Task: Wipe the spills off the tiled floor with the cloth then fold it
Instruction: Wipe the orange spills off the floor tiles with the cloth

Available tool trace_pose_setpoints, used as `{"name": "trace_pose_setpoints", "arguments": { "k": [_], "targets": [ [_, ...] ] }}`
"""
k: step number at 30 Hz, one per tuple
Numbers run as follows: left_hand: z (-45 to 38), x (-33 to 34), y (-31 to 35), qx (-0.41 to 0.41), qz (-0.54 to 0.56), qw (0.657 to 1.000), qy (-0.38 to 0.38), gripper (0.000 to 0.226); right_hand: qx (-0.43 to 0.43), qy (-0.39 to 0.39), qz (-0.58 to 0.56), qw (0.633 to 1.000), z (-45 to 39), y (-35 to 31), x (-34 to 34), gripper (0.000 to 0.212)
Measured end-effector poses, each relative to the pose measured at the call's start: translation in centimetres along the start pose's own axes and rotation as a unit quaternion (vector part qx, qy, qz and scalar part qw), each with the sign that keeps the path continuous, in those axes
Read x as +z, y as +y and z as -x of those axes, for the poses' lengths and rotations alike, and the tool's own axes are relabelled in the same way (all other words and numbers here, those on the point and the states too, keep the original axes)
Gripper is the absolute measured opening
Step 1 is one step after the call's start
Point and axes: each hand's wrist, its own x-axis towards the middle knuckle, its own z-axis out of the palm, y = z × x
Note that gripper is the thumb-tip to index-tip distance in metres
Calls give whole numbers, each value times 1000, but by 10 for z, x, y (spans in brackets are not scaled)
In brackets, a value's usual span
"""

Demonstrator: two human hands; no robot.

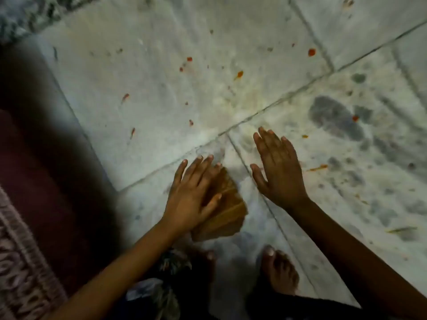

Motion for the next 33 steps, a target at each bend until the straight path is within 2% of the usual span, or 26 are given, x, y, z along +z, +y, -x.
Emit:
{"name": "trace_pose_setpoints", "arguments": {
  "k": [4,9,13,17,21,24,28,33],
  "targets": [
    [24,45,-7,52,-10,999,-5,61,-9,25,11,1000,10,1,39,61],
    [30,63,-7,97,-152,983,-30,84,-67,23,33,997,17,0,36,61],
    [23,63,-3,90,-166,981,-38,69,-45,36,20,998,18,-1,25,58],
    [6,45,-1,37,-126,991,-22,56,-52,12,25,998,17,-4,18,59],
    [0,21,-3,0,-77,997,-21,55,-29,-4,14,999,12,-4,17,59],
    [8,7,-20,-54,-59,997,24,57,-1,-8,-1,1000,0,-8,26,61],
    [14,-18,-61,-146,-55,983,96,62,-2,-40,-10,999,-23,-19,37,65],
    [-1,-40,-107,-261,-20,948,183,62,-20,-55,8,998,-54,-27,51,69]
  ]
}}
